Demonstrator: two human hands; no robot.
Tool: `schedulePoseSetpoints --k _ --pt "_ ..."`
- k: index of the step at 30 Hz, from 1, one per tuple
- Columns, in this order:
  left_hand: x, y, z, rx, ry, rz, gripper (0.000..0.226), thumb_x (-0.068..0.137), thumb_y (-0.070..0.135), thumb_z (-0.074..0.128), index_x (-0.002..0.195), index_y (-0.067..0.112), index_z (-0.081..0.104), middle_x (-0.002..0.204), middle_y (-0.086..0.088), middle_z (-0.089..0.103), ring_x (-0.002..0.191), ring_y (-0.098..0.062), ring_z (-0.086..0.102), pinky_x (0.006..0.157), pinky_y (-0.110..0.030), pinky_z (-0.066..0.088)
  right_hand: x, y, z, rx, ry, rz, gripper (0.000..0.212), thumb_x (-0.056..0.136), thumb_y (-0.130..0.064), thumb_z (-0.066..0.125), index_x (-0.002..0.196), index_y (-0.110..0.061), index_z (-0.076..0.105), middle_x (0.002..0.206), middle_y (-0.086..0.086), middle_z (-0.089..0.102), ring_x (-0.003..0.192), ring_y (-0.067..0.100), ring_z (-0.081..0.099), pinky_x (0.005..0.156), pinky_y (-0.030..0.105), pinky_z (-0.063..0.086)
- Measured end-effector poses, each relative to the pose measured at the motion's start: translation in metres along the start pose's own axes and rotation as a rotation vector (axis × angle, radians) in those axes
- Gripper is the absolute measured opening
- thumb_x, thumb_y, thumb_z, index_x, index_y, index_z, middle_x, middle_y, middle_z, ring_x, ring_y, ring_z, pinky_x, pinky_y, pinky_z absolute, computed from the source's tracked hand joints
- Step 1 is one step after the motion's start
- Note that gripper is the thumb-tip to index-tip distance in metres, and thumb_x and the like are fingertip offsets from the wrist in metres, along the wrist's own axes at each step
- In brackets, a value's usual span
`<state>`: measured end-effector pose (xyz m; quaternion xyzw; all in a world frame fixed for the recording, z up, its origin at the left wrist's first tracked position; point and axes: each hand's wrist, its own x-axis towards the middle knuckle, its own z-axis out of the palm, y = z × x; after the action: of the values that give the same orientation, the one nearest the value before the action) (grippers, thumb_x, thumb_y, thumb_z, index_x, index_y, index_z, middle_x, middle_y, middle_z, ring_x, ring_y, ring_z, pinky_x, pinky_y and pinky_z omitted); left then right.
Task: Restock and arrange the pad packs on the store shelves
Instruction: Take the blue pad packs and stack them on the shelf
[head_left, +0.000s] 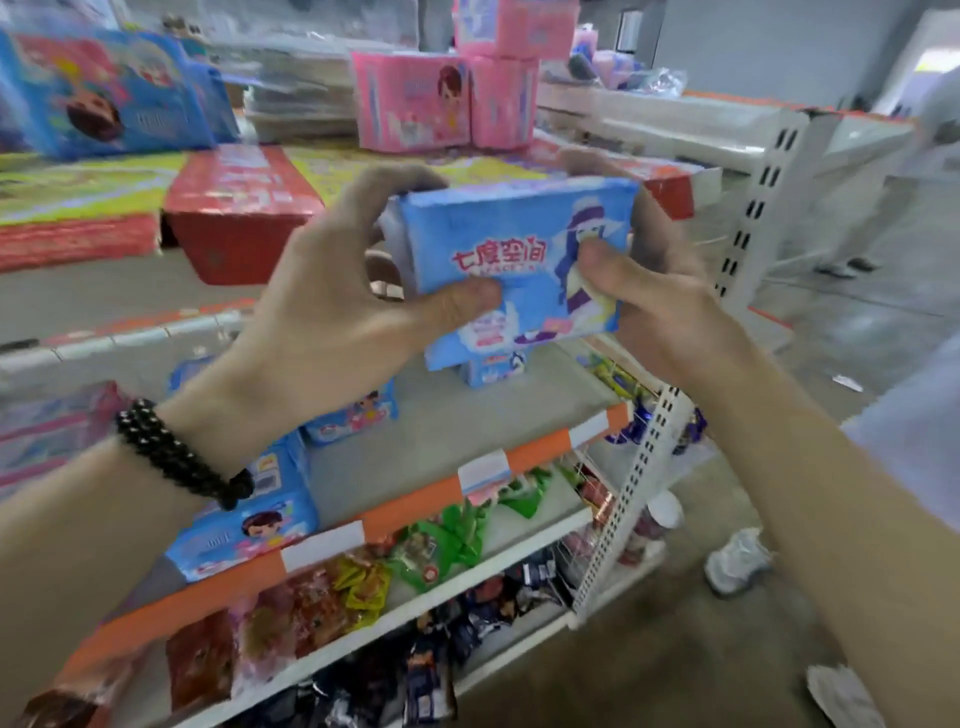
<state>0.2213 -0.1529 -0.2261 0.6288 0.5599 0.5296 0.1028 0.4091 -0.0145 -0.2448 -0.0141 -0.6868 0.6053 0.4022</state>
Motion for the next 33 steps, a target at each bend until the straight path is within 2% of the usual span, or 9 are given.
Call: schedulePoseSetpoints --k 4,9,11,13,17,19,23,29,33 --pt "-0.011 -0.014 0.021 0.055 0.009 -0.045 0.066 0.07 0.049 0.082 0.125 0.029 0.053 0.108 0.004 0.068 0.088 -0.017 0.074 0.069 -0.037 0.063 -0.014 0.025 -0.018 0.008 -0.007 0.105 0.067 0.09 -0.019 0.068 0.147 -0.012 0.033 0.12 0.004 0.065 0.115 0.028 0.06 0.093 0.045 0.053" --pt "-0.01 -0.042 0.049 0.053 0.034 -0.16 0.064 0.071 0.053 0.083 0.126 0.038 0.052 0.107 0.012 0.067 0.091 -0.009 0.073 0.072 -0.035 0.063 -0.019 0.06 -0.058 -0.059 -0.014 0.254 0.074 0.082 -0.038 0.076 0.147 -0.032 0.04 0.123 0.01 0.064 0.12 0.032 0.061 0.099 0.05 0.051" --pt "-0.006 -0.057 0.066 0.064 0.059 -0.235 0.066 0.071 0.052 0.083 0.127 0.038 0.052 0.108 0.015 0.067 0.095 -0.007 0.071 0.075 -0.037 0.063 -0.019 0.077 -0.077 -0.133 -0.022 0.312 0.058 0.087 -0.037 0.074 0.138 -0.029 0.049 0.117 0.0 0.069 0.116 0.022 0.065 0.092 0.038 0.055" --pt "-0.002 -0.072 0.085 0.069 0.078 -0.283 0.07 0.067 0.051 0.078 0.128 0.036 0.051 0.108 0.019 0.065 0.097 -0.008 0.071 0.078 -0.036 0.062 -0.019 0.092 -0.095 -0.154 -0.032 0.358 0.026 0.096 -0.015 0.062 0.119 -0.026 0.059 0.099 -0.019 0.074 0.096 0.0 0.069 0.078 0.016 0.052" --pt "0.01 -0.102 0.124 -0.023 0.124 -0.463 0.074 0.066 0.041 0.079 0.13 0.038 0.041 0.106 0.022 0.061 0.093 0.009 0.066 0.078 -0.016 0.055 -0.011 0.123 -0.127 -0.222 -0.081 0.395 0.025 0.094 -0.003 0.061 0.11 -0.022 0.064 0.092 -0.017 0.075 0.087 0.001 0.069 0.076 0.014 0.049" --pt "0.011 -0.123 0.141 -0.067 0.155 -0.563 0.063 0.075 0.034 0.08 0.129 0.035 0.047 0.104 0.023 0.065 0.09 0.013 0.065 0.075 -0.011 0.053 -0.006 0.142 -0.141 -0.214 -0.081 0.398 0.028 0.095 -0.001 0.06 0.11 -0.024 0.064 0.093 -0.018 0.075 0.09 0.001 0.069 0.078 0.015 0.051" --pt "0.008 -0.166 0.172 -0.043 0.121 -0.648 0.006 0.094 0.02 0.069 0.091 0.026 0.068 0.086 0.031 0.069 0.077 0.022 0.058 0.062 -0.005 0.046 0.0 0.182 -0.157 -0.261 -0.057 0.446 0.029 0.095 -0.001 0.061 0.104 -0.028 0.065 0.088 -0.022 0.073 0.089 -0.003 0.066 0.083 0.016 0.051" --pt "0.007 -0.232 0.19 0.005 0.001 -0.705 0.019 0.081 0.031 0.08 0.1 0.034 0.074 0.095 0.018 0.077 0.088 -0.002 0.072 0.083 -0.035 0.058 -0.004 0.237 -0.175 -0.256 -0.082 0.578 0.023 0.097 -0.003 0.057 0.118 -0.007 0.065 0.111 0.005 0.073 0.1 0.01 0.068 0.085 0.023 0.051" --pt "0.011 -0.256 0.195 0.075 -0.041 -0.699 0.043 0.073 0.048 0.075 0.108 0.024 0.074 0.099 0.01 0.077 0.093 -0.011 0.073 0.087 -0.042 0.057 -0.011 0.261 -0.182 -0.377 -0.093 0.658 0.011 0.096 -0.008 0.062 0.103 -0.013 0.07 0.102 -0.005 0.075 0.101 0.01 0.068 0.097 0.035 0.048"
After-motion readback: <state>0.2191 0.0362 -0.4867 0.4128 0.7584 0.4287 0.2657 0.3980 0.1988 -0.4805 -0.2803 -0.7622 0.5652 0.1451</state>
